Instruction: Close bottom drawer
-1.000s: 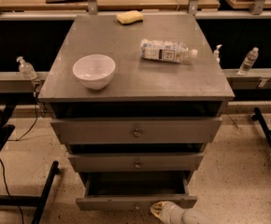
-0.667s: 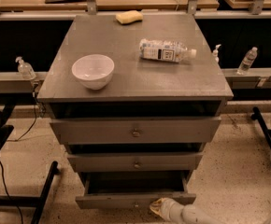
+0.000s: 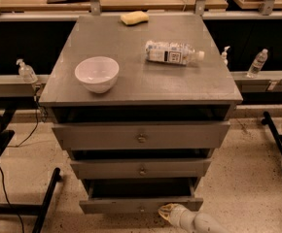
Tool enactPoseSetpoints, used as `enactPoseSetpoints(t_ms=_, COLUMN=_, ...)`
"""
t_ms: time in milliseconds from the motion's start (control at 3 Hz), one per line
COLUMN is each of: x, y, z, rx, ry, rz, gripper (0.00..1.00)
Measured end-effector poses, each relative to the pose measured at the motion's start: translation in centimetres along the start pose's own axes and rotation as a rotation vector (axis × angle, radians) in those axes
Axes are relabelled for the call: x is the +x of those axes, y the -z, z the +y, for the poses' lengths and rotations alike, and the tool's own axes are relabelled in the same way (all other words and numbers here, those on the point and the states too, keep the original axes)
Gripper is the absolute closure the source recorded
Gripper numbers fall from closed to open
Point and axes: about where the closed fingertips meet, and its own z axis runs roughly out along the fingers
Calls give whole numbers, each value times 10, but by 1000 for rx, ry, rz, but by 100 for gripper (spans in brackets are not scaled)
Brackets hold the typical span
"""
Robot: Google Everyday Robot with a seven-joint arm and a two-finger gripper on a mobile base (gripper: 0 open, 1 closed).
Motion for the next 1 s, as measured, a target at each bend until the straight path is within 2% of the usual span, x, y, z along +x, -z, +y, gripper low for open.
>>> enactPoseSetpoints(t_ms=667, x=-8, y=-13, z=-17, rx=59, ry=5, rz=-8, gripper=100)
enactPoseSetpoints(t_ms=1000, x=-8, y=-13, z=-16, rx=59, ry=5, rz=-8, gripper=100)
